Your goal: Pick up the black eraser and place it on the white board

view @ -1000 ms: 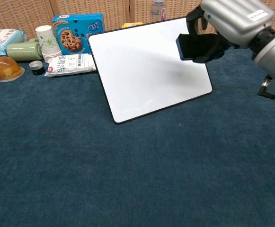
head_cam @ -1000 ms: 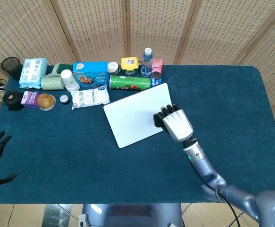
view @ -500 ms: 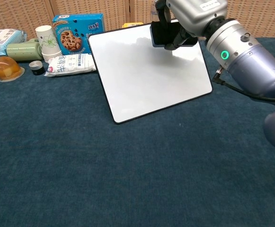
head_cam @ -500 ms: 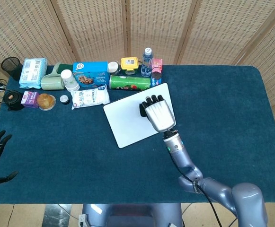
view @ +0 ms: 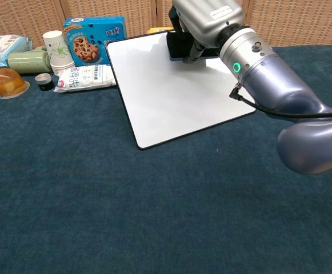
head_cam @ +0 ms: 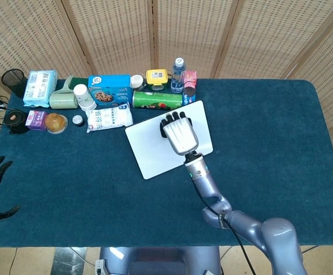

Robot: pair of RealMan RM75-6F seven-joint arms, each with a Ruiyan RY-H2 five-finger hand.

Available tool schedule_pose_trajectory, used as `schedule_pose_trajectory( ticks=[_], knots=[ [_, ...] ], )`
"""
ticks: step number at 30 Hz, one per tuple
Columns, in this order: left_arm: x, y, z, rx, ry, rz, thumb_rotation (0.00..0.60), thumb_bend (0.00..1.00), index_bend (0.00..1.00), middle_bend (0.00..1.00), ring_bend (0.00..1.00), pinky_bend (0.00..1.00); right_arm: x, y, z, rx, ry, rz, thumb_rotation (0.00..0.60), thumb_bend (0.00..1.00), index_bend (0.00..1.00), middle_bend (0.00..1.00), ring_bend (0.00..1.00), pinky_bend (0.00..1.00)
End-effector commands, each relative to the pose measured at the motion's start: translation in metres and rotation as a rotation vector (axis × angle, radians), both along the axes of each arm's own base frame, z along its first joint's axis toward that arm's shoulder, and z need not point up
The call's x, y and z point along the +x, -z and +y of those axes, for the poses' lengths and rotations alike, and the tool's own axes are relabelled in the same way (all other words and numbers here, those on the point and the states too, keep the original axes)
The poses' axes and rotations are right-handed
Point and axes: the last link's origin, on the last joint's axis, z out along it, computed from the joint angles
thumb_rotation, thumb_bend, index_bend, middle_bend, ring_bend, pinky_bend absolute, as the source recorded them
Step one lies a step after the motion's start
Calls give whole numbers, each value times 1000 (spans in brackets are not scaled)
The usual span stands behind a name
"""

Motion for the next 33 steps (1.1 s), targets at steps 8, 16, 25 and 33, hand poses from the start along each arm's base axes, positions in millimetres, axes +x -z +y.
schedule_pose_trajectory(
  ticks=[8, 16, 25, 33],
  knots=[
    [-1, -2, 0, -4, -1, -7, 600, 83, 0, 0, 0, 65, 3, 13, 1, 21, 5, -23, 600, 162, 578, 571, 497, 584],
    [-1, -2, 0, -6, 0, -9, 600, 83, 0, 0, 0, 65, 1, 15, -1, 26, 15, -28, 600, 136, 373, 389, 407, 563],
    [-2, -3, 0, -2, -1, -10, 600, 83, 0, 0, 0, 65, -7, 17, -1, 69, 51, -39, 600, 47, 86, 160, 239, 433],
    [-2, -2, -1, -1, 0, -11, 600, 83, 0, 0, 0, 66, -11, 15, 2, 74, 50, -44, 600, 4, 63, 123, 201, 388]
  ],
)
